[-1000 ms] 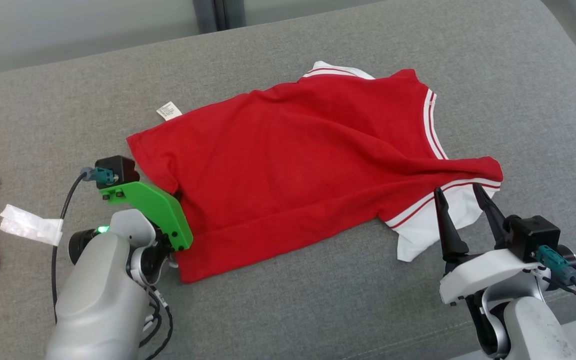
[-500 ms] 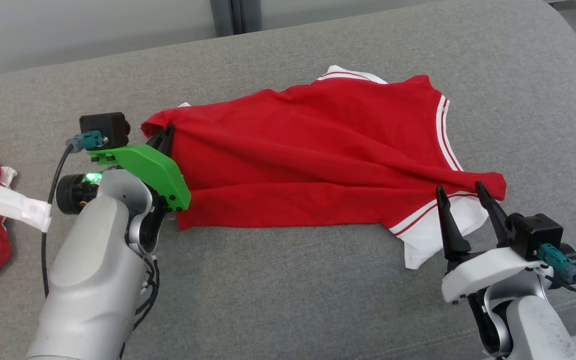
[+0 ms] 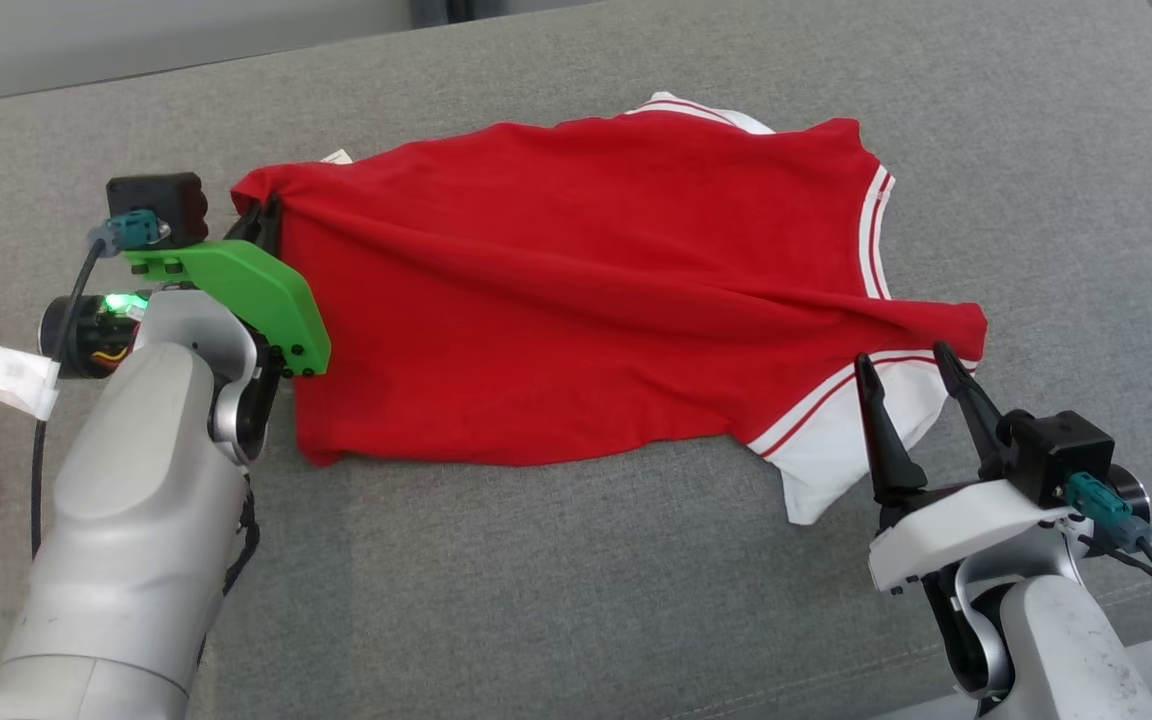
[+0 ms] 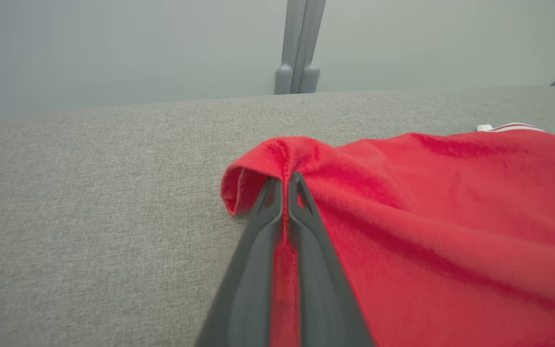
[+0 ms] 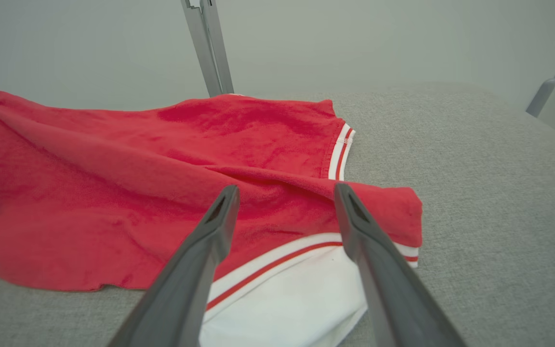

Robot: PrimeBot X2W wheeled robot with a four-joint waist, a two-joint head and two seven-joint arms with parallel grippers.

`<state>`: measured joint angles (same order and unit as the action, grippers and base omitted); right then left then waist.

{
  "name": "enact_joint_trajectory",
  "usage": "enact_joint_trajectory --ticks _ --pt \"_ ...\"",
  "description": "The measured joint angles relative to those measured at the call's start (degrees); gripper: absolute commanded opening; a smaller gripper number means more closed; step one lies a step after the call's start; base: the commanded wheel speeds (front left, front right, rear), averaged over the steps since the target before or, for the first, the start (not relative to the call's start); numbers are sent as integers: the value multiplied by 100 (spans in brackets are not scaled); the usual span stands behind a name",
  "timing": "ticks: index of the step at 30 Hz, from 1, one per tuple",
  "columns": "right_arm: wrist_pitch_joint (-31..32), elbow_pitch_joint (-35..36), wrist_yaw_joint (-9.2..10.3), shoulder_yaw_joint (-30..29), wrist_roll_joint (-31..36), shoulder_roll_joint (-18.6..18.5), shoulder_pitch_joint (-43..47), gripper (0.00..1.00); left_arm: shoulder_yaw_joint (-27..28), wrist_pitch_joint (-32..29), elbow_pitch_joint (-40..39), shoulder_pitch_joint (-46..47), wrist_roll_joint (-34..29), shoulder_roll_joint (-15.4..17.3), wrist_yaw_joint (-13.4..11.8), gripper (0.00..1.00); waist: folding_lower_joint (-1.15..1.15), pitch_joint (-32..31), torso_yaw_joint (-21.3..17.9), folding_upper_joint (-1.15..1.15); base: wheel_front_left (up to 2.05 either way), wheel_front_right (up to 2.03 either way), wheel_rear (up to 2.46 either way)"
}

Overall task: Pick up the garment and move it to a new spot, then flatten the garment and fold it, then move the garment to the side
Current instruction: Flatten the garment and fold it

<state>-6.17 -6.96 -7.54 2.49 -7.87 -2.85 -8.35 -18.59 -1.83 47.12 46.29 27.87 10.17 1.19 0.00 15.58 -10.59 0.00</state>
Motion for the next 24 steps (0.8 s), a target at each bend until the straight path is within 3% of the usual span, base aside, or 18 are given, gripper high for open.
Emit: enact_joint_trajectory --ticks 7,8,9,10,18,24 --pt "-32 -15 0 74 -3 0 -82 100 -82 563 519 483 -267 133 -112 0 0 196 -192 0 0 0 0" --pt "-40 -21 0 74 -3 0 -87 100 -114 658 583 537 -307 135 -126 5 0 219 -212 0 0 0 0" --pt "-48 -26 0 74 -3 0 -95 100 -140 701 657 580 -332 134 -127 32 0 234 -225 0 0 0 0" --pt "-48 -40 0 73 -3 0 -109 100 -165 739 734 614 -339 125 -126 100 0 248 -236 0 0 0 0" --pt "-54 -115 0 56 -7 0 -140 100 -192 1134 1276 661 -286 -21 -4 100 0 161 -70 0 0 0 0" --pt "-21 -101 0 -70 53 2 -116 100 -149 1592 1144 271 -147 -138 292 100 0 -34 159 0 0 0 0"
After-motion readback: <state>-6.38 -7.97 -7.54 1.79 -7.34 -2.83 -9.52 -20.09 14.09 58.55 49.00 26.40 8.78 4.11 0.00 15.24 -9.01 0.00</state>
